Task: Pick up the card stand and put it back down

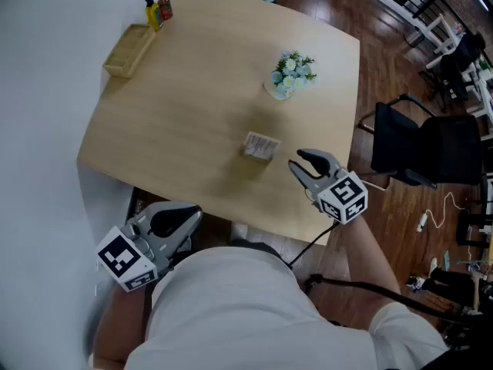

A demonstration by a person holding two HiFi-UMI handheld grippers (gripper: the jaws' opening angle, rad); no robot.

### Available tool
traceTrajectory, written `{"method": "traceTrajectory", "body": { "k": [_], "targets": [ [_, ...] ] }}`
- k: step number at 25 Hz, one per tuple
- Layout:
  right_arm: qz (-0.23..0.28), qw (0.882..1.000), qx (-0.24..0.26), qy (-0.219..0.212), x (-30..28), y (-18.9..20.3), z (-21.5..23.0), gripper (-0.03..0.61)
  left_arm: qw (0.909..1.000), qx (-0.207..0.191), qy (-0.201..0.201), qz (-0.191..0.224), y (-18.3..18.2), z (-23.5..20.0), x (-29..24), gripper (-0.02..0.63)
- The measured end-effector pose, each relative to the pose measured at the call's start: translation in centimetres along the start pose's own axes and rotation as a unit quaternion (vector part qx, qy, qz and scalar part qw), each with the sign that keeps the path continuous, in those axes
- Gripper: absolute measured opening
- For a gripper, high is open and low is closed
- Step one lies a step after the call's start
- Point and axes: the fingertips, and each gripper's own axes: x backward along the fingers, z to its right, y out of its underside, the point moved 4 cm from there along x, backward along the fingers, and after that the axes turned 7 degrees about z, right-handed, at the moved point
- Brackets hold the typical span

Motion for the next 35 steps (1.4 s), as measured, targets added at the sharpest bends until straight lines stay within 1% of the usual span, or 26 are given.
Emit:
{"method": "traceTrajectory", "body": {
  "k": [3,8,12,16,19,25,33,35],
  "targets": [
    [-0.003,1.000,0.005,-0.016,-1.4,0.4,2.0,0.129,1.0000,0.000,-0.009,0.004,0.0,-0.1,-1.2,0.002],
    [-0.009,0.999,0.005,-0.052,-3.7,1.4,3.7,0.129,0.9993,0.016,-0.020,0.027,-0.7,0.5,-2.2,0.002],
    [-0.017,0.996,0.005,-0.082,-5.5,2.2,4.0,0.129,0.9986,0.017,-0.044,0.025,-0.6,0.7,-2.1,0.002],
    [-0.022,0.994,0.004,-0.107,-6.8,2.7,3.8,0.129,0.9978,0.023,-0.059,0.020,-0.5,0.9,-1.9,0.002],
    [-0.027,0.992,0.006,-0.124,-7.8,3.0,3.5,0.130,0.9976,0.024,-0.064,0.015,-0.5,0.7,-1.9,0.002],
    [-0.030,0.990,0.000,-0.140,-9.1,3.7,3.6,0.128,0.9974,0.021,-0.068,0.009,-0.4,0.6,-2.5,0.002],
    [-0.028,0.988,0.008,-0.151,-9.5,3.8,3.2,0.036,0.9967,0.017,-0.079,0.006,-0.3,0.4,-2.3,0.002],
    [-0.028,0.988,0.009,-0.151,-9.5,3.9,3.1,0.031,0.9965,0.013,-0.083,0.004,-0.3,0.4,-2.2,0.003]
  ]
}}
